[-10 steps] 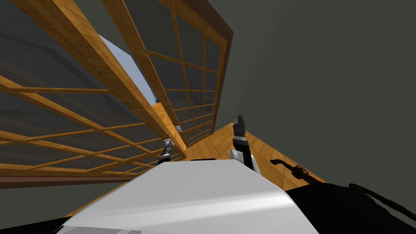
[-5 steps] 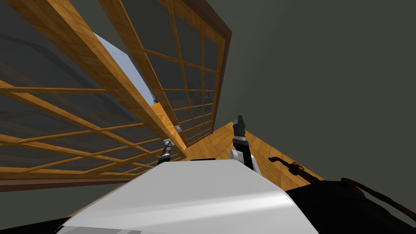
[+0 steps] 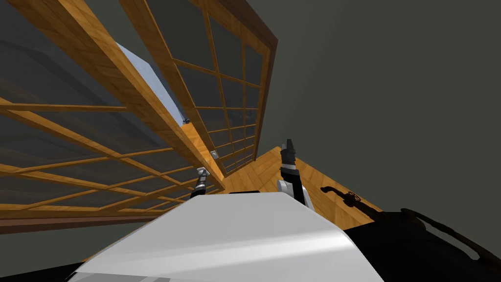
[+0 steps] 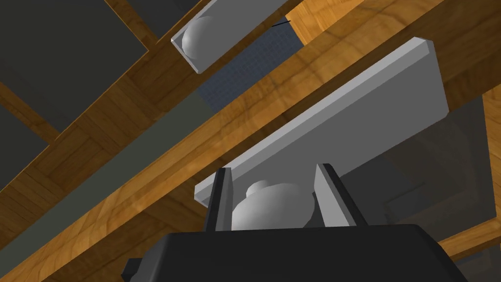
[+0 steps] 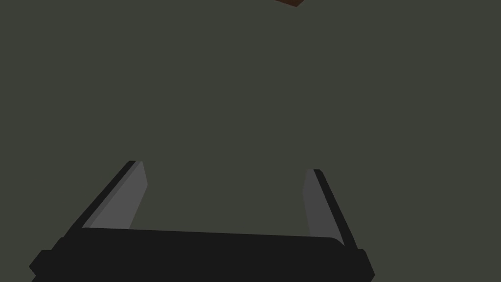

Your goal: Pull the door open

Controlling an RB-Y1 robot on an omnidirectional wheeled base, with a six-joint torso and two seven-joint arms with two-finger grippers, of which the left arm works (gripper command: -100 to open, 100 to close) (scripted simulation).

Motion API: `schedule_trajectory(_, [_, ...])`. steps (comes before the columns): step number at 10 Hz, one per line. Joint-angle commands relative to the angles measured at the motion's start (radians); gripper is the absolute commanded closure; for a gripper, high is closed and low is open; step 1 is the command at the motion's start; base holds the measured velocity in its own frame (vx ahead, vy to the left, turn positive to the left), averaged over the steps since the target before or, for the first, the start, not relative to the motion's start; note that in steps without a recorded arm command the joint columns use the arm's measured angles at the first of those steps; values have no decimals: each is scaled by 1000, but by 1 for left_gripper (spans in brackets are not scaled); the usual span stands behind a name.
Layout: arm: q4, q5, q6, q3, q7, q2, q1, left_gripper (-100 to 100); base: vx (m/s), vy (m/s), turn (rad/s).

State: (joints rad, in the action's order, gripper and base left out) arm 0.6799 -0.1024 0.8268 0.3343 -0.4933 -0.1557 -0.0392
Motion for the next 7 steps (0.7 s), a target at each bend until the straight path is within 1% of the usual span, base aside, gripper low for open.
schedule_trajectory(1, [-13,-17,14,17,36,-24,0,100,-23,12,-36])
schedule_trajectory(3, [-13,-38,15,1,100,-28,1,100,-28,7,-34])
schedule_trajectory(4, [-13,-38,15,1,114,-28,1,100,-26,15,-68])
schedule_trajectory(5, [-13,-38,15,1,114,-28,1,100,-5,6,-7])
schedule_trajectory(6, [-12,-49,16,-8,154,-31,2,100,-19,-2,-5])
schedule_trajectory(7, [-12,-59,17,-17,177,-33,3,100,-36,4,-57])
